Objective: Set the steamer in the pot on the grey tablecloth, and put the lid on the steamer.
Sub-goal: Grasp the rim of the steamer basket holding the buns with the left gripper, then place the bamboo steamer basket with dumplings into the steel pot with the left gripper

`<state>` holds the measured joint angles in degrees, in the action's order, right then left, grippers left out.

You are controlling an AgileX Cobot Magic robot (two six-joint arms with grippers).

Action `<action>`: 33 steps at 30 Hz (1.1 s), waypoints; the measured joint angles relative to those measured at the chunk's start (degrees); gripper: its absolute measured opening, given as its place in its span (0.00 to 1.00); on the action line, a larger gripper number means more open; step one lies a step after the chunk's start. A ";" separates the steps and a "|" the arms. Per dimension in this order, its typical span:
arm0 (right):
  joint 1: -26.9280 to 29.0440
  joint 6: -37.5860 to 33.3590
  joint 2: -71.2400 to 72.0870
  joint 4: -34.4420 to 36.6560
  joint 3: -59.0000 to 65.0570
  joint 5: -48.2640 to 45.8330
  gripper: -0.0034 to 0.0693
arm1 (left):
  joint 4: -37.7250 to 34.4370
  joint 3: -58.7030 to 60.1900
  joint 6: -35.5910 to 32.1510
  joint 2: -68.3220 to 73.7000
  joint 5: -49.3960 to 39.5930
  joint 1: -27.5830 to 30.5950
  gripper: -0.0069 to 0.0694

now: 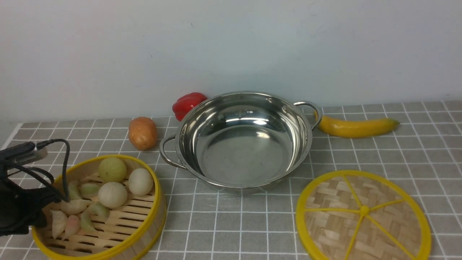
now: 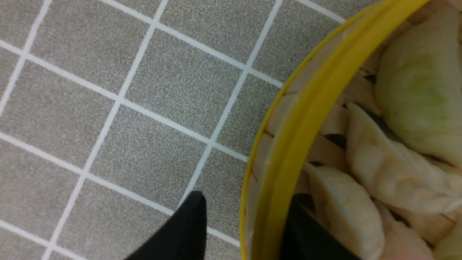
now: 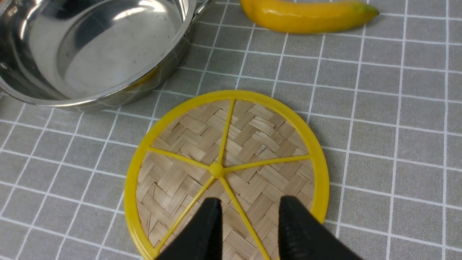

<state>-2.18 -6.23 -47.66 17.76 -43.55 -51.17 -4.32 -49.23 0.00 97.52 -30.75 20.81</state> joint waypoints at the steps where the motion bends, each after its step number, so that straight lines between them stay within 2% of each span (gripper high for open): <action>1: 0.00 0.00 0.00 0.01 0.00 -0.05 0.38 | 0.20 0.00 0.00 1.05 0.25 0.00 0.38; 2: 0.00 0.00 0.00 0.01 0.00 -0.11 0.38 | 0.20 -0.06 0.00 1.17 0.24 0.00 0.37; 4: 0.00 0.00 0.00 0.06 0.00 -0.11 0.38 | 0.25 -0.29 0.00 1.63 0.71 0.00 0.24; 5: 0.00 0.00 0.00 0.12 0.00 -0.11 0.38 | 0.25 -0.36 0.00 1.60 0.82 0.00 0.22; 6: 0.00 -0.04 0.00 0.12 0.00 -0.16 0.38 | 0.49 -0.67 0.00 1.73 0.81 -0.06 0.13; 10: 0.00 -0.04 0.00 0.51 0.00 -0.18 0.38 | 3.21 -2.72 0.00 1.94 -1.45 0.00 0.13; 14: 0.00 -0.04 -0.02 2.32 0.00 -0.67 0.38 | 6.71 -8.14 0.00 1.44 -8.58 0.61 0.13; 16: 0.00 -0.04 -0.02 3.30 0.00 -0.85 0.38 | 8.34 -14.71 -1.31 0.42 -15.59 1.81 0.13; 20: 0.00 -0.04 -0.02 4.04 0.00 -1.35 0.38 | 9.00 -22.86 -2.65 -0.42 -21.08 2.28 0.13; 22: 0.00 -0.04 -0.02 4.40 0.00 -1.71 0.38 | 6.78 -29.25 -4.40 -0.48 -24.97 1.85 0.13; 26: 0.00 -0.04 -0.02 4.45 0.00 -2.69 0.38 | 0.16 -35.51 -8.93 -0.48 -26.65 -1.90 0.13; 29: 0.00 -0.04 -0.02 4.51 0.00 -3.11 0.38 | -6.64 -40.65 -10.96 0.49 -25.92 -10.32 0.13; 31: 0.00 -0.04 -0.02 4.51 0.00 -3.16 0.38 | -7.32 -41.69 -11.10 1.38 -25.71 -12.33 0.13; 33: 0.00 -0.04 -0.02 4.90 0.00 -3.55 0.38 | -8.29 -45.49 -11.16 4.89 -25.29 -18.81 0.13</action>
<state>-2.18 -6.26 -47.68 22.66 -43.55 -54.72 -12.60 -94.72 -11.16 102.42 -56.04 1.99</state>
